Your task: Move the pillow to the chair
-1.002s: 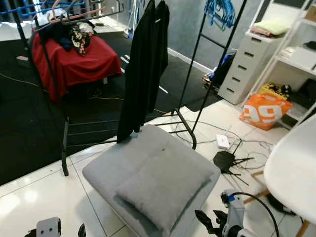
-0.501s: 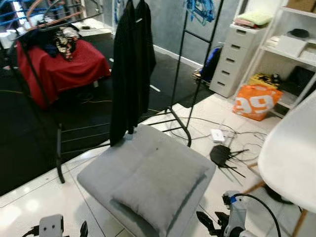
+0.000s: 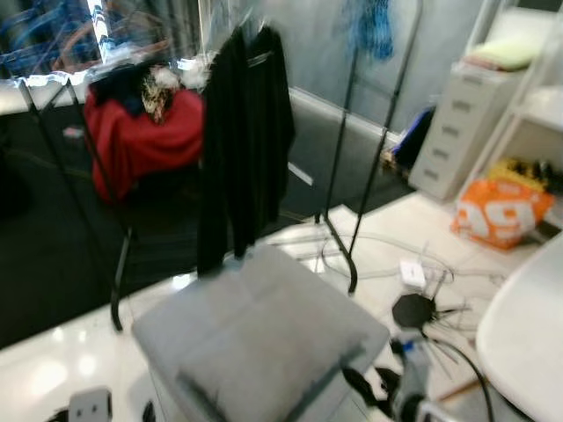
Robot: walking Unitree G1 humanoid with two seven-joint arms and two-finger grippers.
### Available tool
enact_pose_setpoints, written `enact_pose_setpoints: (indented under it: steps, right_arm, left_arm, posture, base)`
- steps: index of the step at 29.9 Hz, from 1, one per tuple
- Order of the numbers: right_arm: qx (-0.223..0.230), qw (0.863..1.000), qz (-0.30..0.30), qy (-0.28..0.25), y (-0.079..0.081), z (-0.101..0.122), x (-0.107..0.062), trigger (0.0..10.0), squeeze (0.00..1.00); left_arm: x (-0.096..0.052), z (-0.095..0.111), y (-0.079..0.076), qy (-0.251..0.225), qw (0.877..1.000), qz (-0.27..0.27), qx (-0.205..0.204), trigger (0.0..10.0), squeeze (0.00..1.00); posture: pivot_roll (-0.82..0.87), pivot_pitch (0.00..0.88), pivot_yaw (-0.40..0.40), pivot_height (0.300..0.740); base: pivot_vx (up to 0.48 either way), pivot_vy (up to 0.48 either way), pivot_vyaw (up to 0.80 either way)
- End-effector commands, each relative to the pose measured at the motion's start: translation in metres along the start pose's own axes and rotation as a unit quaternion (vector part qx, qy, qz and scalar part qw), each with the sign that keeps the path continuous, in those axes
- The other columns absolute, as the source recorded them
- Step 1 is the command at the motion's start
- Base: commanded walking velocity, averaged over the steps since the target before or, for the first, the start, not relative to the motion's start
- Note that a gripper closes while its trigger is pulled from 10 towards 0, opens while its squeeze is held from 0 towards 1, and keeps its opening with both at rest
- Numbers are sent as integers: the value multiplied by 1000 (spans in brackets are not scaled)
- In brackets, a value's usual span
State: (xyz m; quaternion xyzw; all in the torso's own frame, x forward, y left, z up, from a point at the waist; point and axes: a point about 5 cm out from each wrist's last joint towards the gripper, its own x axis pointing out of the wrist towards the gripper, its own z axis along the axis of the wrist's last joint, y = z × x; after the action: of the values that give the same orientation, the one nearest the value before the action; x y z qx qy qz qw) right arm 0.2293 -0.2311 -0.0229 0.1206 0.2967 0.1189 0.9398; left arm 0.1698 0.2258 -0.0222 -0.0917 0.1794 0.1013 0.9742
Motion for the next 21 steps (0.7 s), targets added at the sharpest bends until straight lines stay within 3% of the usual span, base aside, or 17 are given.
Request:
enact_pose_setpoints:
  steps: [1, 6, 16, 21]
  right_arm:
    - [11, 1000, 0, 4, 2, -6, -1, 10000, 0]
    - [4, 1000, 8, -6, 3, -4, 0, 10000, 0]
    - [-16, 999, 31, -1, 4, -1, 1, 10000, 0]
    - [9, 999, 39, 19, 5, -6, 1, 10000, 0]
  left_arm:
    - [-5, -8, 2, 18, 1000, 6, -3, 10000, 0]
    - [-6, -8, 2, 19, 1000, 9, -3, 10000, 0]
    - [-5, -8, 4, 22, 1000, 13, -3, 10000, 0]
    - [-5, -12, 6, 30, 999, 14, -4, 10000, 0]
  posture:
    - [-143, 32, -38, 740]
    - [-141, 35, -38, 740]
    - [-142, 37, -41, 740]
    - [-142, 42, -36, 740]
  base:
    - [0, 0, 0]
    - [0, 0, 0]
    - [0, 0, 800]
    - [0, 0, 640]
